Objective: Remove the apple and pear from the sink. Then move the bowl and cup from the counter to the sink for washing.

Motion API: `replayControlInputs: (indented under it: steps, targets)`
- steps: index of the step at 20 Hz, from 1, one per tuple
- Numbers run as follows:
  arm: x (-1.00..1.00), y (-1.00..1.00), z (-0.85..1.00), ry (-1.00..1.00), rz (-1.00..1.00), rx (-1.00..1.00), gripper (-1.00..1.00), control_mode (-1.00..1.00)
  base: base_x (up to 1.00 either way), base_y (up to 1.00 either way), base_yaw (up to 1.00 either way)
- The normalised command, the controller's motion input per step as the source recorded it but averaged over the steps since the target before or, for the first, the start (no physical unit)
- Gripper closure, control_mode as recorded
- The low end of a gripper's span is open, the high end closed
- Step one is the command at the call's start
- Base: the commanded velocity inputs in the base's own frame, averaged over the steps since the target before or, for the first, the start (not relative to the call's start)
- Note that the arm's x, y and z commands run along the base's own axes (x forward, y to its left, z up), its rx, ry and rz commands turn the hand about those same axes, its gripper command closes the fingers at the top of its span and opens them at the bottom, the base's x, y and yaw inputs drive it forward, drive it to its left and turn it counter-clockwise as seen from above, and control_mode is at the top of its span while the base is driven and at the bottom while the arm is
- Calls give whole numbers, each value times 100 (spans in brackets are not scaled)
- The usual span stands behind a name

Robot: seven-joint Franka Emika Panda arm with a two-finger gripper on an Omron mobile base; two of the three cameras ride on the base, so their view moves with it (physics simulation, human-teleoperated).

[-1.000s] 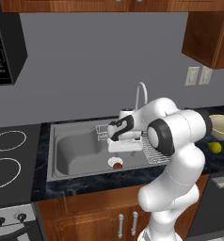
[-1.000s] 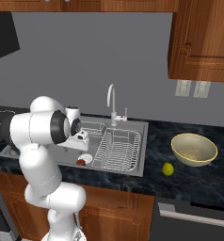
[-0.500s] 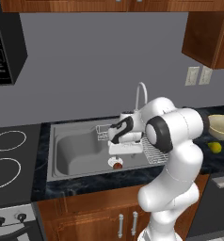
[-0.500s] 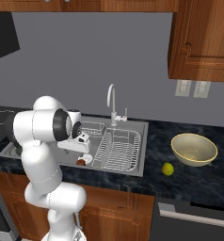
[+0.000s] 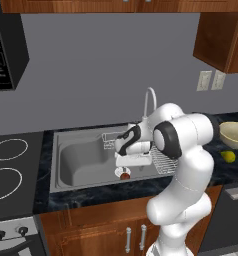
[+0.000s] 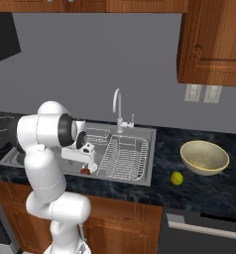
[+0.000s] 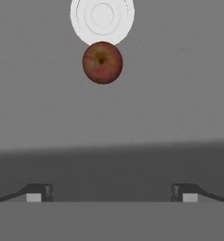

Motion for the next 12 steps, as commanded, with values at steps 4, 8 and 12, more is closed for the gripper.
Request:
replayControlInputs:
  steps: [4,8,12]
  targets:
    - [0,0,-14,0,0,0,-100,-100,0,0,0]
    - [0,0,-11,-4,0,0,-100,-100,0,0,0]
    - [0,0,-9,-4,0,0,-100,-100,0,0,0]
